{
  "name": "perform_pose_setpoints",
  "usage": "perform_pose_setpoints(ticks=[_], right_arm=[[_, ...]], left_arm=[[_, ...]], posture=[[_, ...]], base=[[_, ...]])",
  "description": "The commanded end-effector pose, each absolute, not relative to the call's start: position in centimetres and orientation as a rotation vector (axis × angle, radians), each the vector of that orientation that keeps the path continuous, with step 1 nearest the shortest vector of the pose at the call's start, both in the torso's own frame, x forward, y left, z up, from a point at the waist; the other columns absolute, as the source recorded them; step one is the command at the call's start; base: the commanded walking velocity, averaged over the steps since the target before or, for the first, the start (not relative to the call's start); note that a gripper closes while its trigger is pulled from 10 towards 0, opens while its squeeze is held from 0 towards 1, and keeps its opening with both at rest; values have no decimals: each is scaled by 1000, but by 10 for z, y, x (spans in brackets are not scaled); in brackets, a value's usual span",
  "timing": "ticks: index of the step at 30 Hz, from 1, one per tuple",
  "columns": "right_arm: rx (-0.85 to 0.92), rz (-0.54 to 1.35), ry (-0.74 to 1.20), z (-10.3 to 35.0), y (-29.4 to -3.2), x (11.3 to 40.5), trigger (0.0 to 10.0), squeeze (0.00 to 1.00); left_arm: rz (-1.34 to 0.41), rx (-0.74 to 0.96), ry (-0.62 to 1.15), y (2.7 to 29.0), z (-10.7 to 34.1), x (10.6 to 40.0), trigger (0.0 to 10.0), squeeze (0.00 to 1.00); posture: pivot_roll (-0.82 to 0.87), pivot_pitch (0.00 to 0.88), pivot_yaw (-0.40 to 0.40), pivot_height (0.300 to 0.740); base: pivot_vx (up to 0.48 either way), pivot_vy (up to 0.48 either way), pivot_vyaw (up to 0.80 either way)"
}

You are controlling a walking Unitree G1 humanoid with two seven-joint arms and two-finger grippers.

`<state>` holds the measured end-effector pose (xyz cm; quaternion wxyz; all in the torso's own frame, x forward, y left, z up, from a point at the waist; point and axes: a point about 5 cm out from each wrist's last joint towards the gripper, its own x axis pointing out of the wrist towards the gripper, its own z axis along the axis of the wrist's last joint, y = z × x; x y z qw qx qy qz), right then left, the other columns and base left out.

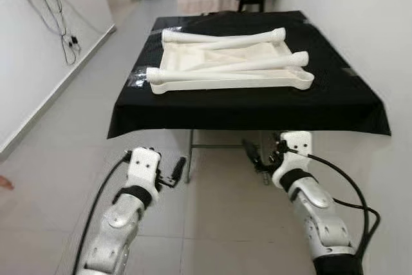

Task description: Building children table

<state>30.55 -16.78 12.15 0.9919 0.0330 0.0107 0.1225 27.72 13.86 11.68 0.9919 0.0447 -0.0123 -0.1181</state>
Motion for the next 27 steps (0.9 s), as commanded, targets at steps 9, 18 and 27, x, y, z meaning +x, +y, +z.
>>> perform_pose_setpoints(ticks=[9, 18, 27], right_arm=[[93, 274, 35, 121, -162, 305, 10000, 0], [94, 283, 46, 122, -161, 304, 10000, 0], [83, 273, 8, 129, -164, 311, 10000, 0]], left_arm=[[-247, 108, -26, 139, 119, 277, 10000, 0], [-249, 111, -23, 139, 120, 276, 10000, 0], [-257, 113, -47, 137, 128, 281, 10000, 0]], posture=[[-31, 5, 34, 740], [-30, 3, 31, 740], [-28, 0, 30, 740]], base=[[285, 0, 0], [285, 0, -110], [283, 0, -56]])
